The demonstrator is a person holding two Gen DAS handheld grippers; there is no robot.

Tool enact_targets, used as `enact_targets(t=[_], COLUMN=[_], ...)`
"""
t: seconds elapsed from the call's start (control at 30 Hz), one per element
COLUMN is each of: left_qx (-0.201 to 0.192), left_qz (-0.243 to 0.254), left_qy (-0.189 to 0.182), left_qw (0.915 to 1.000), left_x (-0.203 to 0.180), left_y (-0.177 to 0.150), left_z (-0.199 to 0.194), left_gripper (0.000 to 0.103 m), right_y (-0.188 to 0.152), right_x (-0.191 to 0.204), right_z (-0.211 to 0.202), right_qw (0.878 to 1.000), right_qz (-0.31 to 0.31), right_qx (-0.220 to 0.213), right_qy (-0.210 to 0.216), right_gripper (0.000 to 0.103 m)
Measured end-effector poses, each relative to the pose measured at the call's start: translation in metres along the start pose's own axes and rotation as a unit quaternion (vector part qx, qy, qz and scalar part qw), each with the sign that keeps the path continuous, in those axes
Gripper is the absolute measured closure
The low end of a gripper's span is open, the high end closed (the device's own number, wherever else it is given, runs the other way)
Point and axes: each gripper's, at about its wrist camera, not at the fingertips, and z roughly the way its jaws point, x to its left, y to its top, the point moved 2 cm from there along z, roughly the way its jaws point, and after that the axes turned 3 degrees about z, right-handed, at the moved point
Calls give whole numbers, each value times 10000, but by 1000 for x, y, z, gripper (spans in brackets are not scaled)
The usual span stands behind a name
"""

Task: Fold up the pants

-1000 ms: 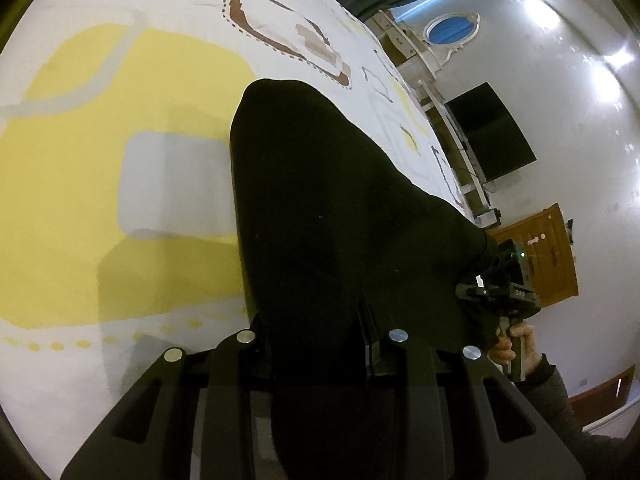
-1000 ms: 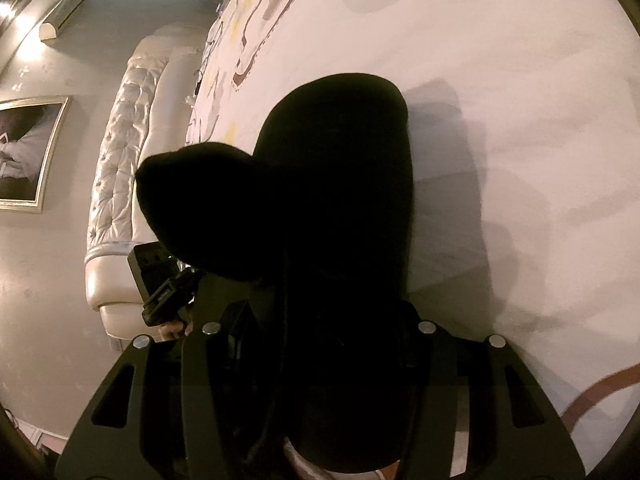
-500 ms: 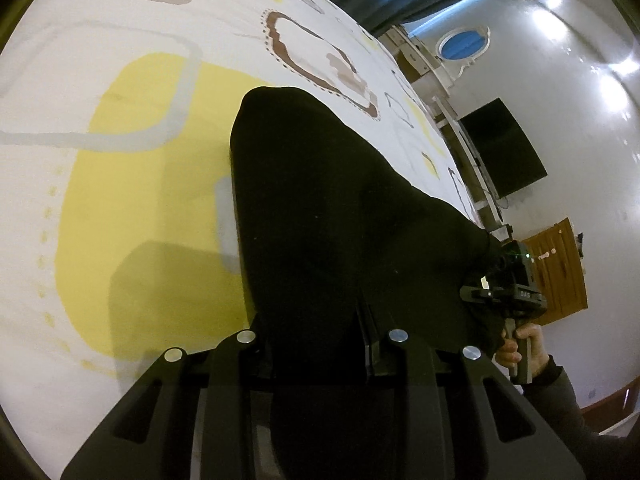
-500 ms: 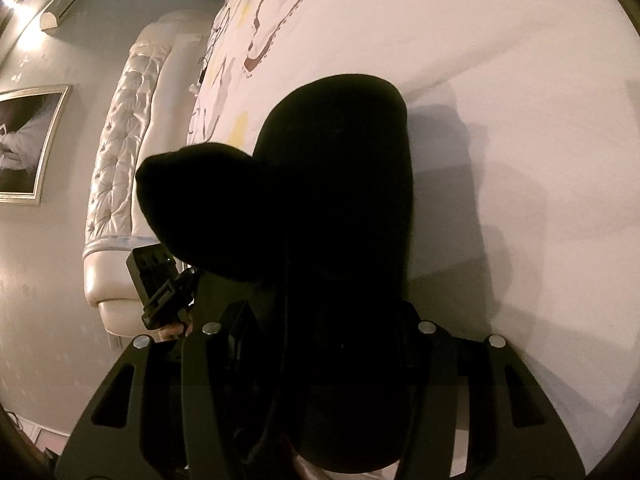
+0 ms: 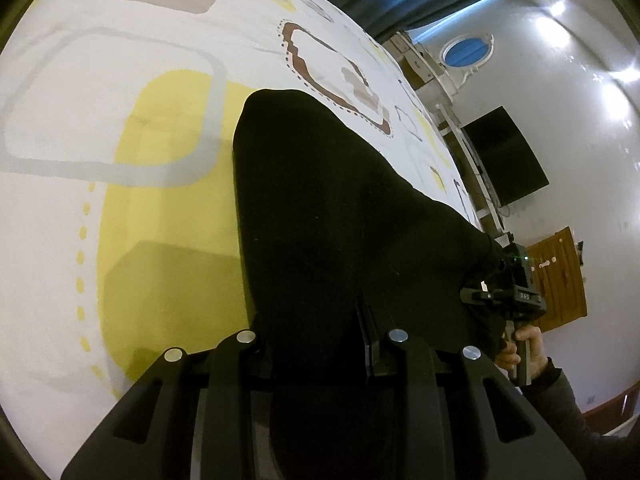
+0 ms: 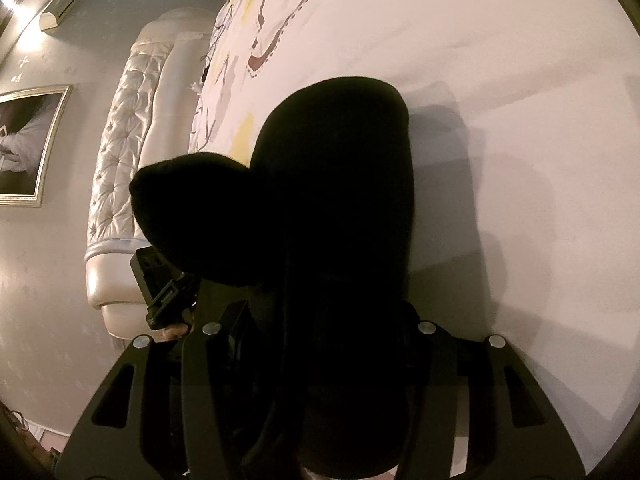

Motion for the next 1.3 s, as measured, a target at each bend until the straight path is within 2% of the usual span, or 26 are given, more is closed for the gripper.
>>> enact_targets(t=[1.3], left_qx=[-188], left_qz=[-355], left_qy=[-34], left_qw=[9992], left_x=[28], left_y=[-15], left_z=[-30], left_gripper=[74], right_y=[31], right_x=[25], right_z=[33], right_qw=[9999], right_qz=[8], right_qx=[22], right_qy=[124], right_gripper=[53])
